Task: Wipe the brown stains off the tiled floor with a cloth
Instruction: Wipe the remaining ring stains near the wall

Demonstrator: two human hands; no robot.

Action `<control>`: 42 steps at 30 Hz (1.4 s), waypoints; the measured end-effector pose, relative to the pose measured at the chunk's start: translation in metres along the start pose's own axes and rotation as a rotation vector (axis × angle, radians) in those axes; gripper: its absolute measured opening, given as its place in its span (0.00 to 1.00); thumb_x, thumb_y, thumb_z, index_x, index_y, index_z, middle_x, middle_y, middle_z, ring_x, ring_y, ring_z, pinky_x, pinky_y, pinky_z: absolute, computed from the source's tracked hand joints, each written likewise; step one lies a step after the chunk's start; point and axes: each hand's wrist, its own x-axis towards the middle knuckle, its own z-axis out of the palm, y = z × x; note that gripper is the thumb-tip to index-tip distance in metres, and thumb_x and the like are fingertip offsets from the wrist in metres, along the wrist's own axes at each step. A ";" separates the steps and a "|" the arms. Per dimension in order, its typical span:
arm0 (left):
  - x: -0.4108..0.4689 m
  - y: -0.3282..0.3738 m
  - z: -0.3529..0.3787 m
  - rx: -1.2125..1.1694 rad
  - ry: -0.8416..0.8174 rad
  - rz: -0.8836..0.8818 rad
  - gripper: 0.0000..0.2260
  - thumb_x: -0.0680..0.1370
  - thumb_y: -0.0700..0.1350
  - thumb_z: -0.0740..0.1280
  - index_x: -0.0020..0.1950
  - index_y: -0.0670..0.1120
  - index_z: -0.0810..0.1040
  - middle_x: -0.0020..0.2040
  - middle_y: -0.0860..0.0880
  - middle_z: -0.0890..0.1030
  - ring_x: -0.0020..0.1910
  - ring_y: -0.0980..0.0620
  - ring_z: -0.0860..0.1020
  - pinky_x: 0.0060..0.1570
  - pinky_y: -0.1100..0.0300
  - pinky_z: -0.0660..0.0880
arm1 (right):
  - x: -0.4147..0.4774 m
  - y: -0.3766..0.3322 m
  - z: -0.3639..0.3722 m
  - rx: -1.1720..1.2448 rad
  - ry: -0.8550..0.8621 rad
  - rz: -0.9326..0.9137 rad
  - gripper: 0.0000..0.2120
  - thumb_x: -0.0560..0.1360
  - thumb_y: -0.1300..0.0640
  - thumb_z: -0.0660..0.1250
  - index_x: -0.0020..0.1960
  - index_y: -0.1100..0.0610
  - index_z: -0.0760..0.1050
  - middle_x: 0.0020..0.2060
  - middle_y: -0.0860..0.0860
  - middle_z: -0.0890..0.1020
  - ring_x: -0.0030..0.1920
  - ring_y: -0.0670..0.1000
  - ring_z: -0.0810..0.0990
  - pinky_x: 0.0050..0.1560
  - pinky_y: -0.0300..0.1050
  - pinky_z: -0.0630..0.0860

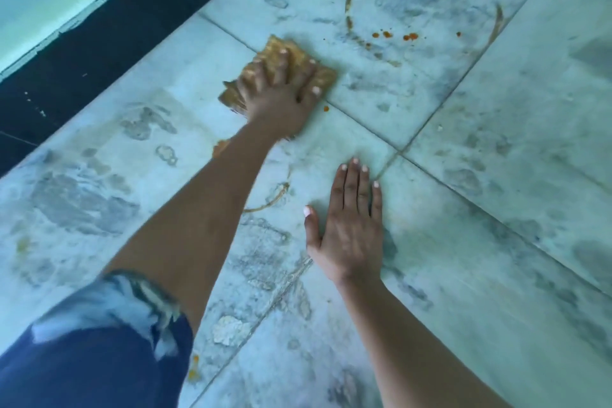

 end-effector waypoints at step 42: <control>-0.188 -0.165 0.014 -0.127 -0.032 -0.378 0.22 0.80 0.63 0.45 0.74 0.68 0.47 0.78 0.55 0.41 0.76 0.39 0.44 0.68 0.31 0.46 | -0.093 -0.061 0.017 0.106 -0.035 -0.153 0.33 0.76 0.44 0.44 0.73 0.65 0.59 0.73 0.60 0.62 0.74 0.56 0.60 0.72 0.51 0.48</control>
